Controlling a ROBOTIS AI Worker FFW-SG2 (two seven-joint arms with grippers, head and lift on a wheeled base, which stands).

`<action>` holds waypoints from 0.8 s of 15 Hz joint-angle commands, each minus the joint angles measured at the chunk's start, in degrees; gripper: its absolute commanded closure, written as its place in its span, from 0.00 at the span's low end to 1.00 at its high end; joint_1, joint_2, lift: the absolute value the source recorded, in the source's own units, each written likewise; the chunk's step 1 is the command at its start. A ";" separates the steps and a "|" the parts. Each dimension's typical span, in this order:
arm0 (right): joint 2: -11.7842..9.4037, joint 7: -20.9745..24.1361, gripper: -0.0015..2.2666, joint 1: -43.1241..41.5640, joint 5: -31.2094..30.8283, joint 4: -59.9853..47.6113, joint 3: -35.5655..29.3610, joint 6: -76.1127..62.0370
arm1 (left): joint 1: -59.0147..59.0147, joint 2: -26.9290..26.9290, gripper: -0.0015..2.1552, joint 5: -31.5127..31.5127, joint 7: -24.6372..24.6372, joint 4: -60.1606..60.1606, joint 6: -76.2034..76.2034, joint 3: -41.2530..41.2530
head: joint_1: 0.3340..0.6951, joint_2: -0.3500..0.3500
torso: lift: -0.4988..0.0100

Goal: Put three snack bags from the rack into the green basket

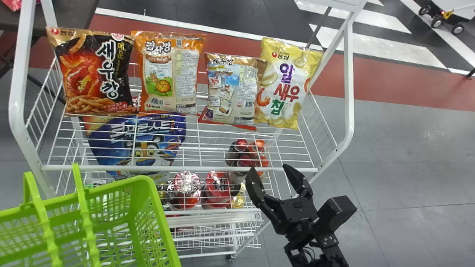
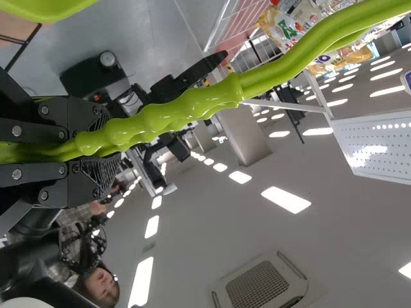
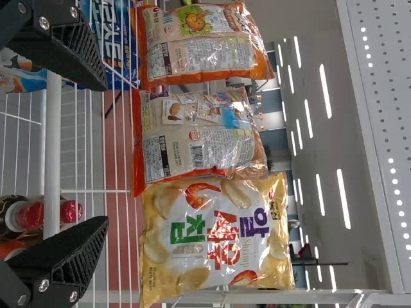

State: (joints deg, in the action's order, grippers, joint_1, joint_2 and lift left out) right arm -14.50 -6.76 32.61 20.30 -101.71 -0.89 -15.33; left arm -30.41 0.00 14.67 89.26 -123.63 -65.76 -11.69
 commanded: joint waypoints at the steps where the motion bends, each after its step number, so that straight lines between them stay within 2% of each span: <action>1: -0.09 0.00 0.04 0.00 0.00 -0.07 0.01 0.00 | 0.00 0.15 1.00 0.01 -0.05 -0.03 -0.29 0.00 | 1.00 0.00 | 0.98; 12: 0.00 0.00 0.04 -0.18 0.00 0.02 0.45 0.18 | 0.00 0.15 1.00 0.18 0.04 0.06 -0.29 0.00 | 1.00 0.00 | 0.98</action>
State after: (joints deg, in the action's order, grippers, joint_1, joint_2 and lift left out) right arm -14.59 -6.76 32.49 20.30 -101.72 -0.44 -15.24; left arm -30.41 0.00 14.82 89.29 -123.63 -66.06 -11.69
